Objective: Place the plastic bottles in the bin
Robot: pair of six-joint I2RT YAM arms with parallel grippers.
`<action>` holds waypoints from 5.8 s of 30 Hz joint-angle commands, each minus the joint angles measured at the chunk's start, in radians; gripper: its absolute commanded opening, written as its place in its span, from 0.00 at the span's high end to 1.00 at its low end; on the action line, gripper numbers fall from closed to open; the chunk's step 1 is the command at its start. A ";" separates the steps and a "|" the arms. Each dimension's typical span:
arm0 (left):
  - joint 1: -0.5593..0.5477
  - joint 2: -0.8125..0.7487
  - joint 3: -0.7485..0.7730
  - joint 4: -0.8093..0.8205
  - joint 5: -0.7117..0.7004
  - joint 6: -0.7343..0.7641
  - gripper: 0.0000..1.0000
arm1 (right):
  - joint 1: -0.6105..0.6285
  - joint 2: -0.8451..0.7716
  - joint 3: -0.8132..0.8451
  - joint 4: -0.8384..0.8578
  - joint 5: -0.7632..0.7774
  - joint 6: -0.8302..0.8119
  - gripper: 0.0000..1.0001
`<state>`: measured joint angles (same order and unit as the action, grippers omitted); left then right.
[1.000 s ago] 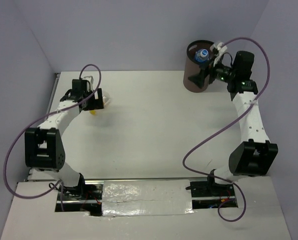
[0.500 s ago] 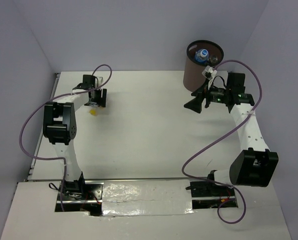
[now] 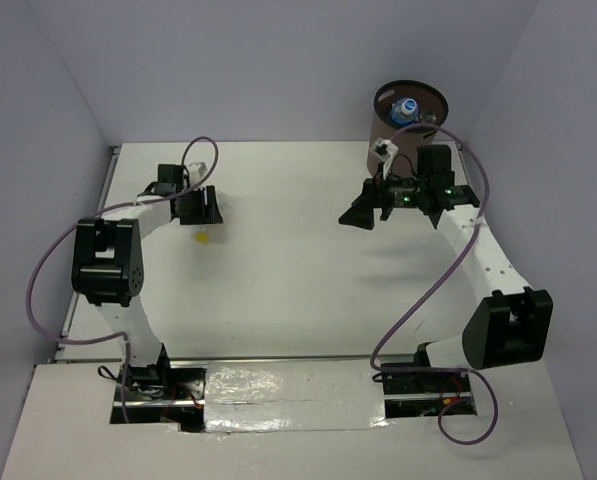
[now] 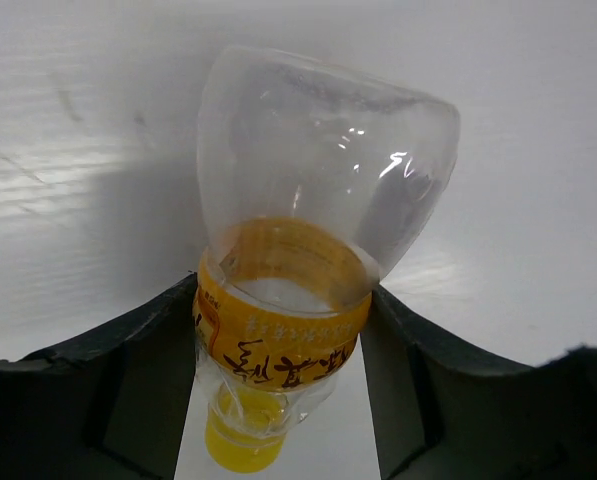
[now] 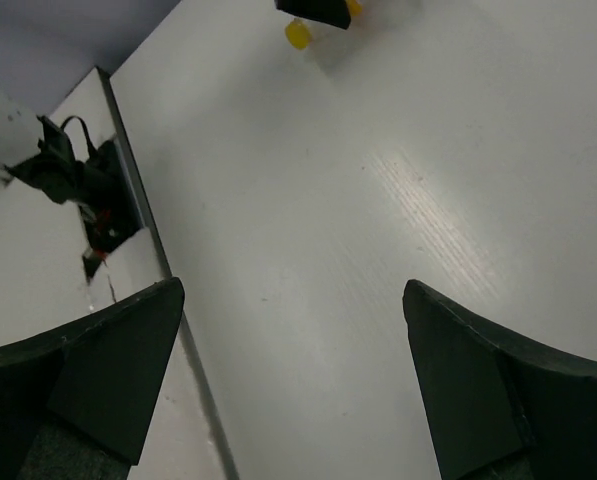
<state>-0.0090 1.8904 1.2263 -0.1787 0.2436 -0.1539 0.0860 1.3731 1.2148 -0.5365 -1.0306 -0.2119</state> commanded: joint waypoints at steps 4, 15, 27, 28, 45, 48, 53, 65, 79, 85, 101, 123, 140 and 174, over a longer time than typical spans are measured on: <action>-0.023 -0.259 -0.268 0.476 0.489 -0.359 0.62 | 0.101 0.101 0.067 0.138 0.225 0.465 0.03; -0.278 -0.327 -0.481 0.989 0.547 -0.773 0.63 | 0.277 0.274 0.264 0.072 0.392 0.756 0.00; -0.358 -0.278 -0.416 0.987 0.540 -0.785 0.63 | 0.353 0.316 0.278 0.089 0.411 0.770 0.00; -0.361 -0.275 -0.416 0.990 0.540 -0.786 0.63 | 0.354 0.317 0.281 0.089 0.409 0.767 0.00; -0.399 -0.257 -0.401 1.013 0.536 -0.806 0.60 | 0.380 0.376 0.299 0.116 0.472 0.688 0.26; -0.399 -0.263 -0.398 1.001 0.527 -0.808 0.50 | 0.380 0.369 0.295 0.133 0.469 0.662 0.44; -0.399 -0.316 -0.378 0.880 0.465 -0.761 0.01 | 0.379 0.327 0.298 0.158 0.463 0.574 0.65; -0.287 -0.577 -0.323 0.521 0.310 -0.535 0.01 | 0.184 0.317 0.673 0.118 0.562 0.180 0.80; -0.187 -0.853 -0.559 0.417 0.200 -0.530 0.01 | 0.020 0.408 0.827 0.585 1.176 0.180 0.79; -0.183 -0.921 -0.623 0.406 0.169 -0.547 0.01 | 0.001 0.515 0.862 0.731 1.349 0.151 0.70; -0.177 -0.955 -0.626 0.363 0.140 -0.544 0.01 | -0.061 0.629 0.744 0.865 1.344 0.075 0.19; -0.174 -1.019 -0.536 0.245 0.100 -0.475 0.01 | -0.134 0.328 0.697 0.419 1.035 0.344 0.00; -0.166 -1.128 -0.442 0.151 0.091 -0.475 0.00 | -0.135 -0.156 0.240 0.004 0.653 0.175 0.00; -0.164 -1.249 -0.522 0.128 0.003 -0.515 0.00 | -0.135 -0.750 -0.297 0.052 0.848 0.198 0.00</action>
<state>-0.1791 0.6647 0.7090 -0.0807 0.2657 -0.6552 -0.0483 0.6399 0.9215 -0.5186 -0.1986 -0.0154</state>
